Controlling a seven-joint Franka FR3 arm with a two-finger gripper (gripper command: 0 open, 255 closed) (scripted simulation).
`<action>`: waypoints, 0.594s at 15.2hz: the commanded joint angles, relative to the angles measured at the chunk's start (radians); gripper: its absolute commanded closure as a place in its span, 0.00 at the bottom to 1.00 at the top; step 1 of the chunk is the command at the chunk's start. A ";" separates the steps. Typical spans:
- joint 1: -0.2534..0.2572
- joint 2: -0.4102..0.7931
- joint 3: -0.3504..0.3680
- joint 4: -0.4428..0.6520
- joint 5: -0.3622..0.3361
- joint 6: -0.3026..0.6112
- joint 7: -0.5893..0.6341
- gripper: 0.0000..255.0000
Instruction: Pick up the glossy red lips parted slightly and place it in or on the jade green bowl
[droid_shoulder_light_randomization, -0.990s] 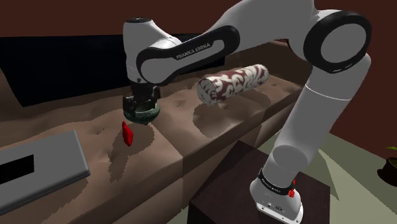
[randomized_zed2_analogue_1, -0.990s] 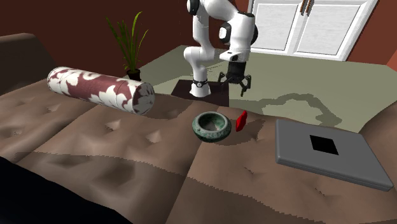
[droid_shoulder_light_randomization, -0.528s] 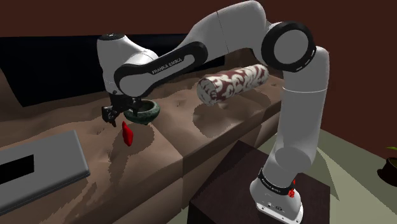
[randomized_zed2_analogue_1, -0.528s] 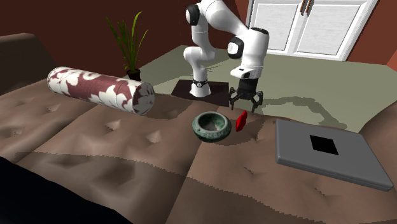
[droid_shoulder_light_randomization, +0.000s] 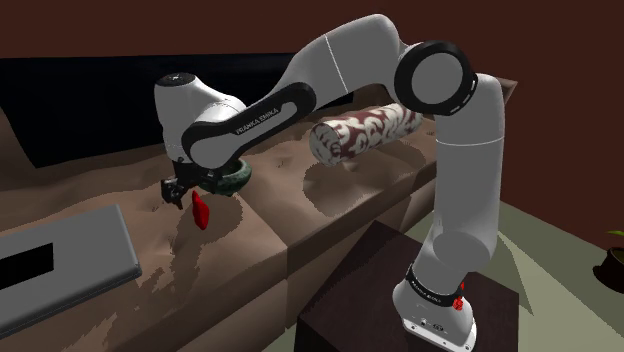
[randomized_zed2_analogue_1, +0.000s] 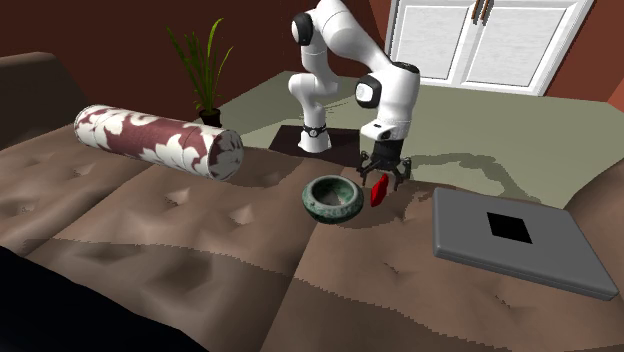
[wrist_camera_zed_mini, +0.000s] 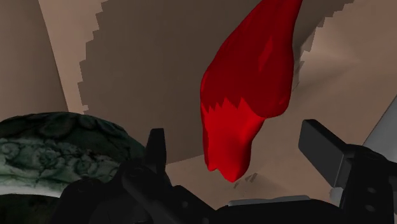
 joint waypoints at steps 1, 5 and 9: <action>0.001 0.005 -0.001 0.000 -0.003 0.005 0.002 0.00; 0.001 0.005 -0.001 0.000 -0.003 0.005 0.002 0.00; 0.001 0.005 -0.001 0.000 -0.003 0.005 0.002 1.00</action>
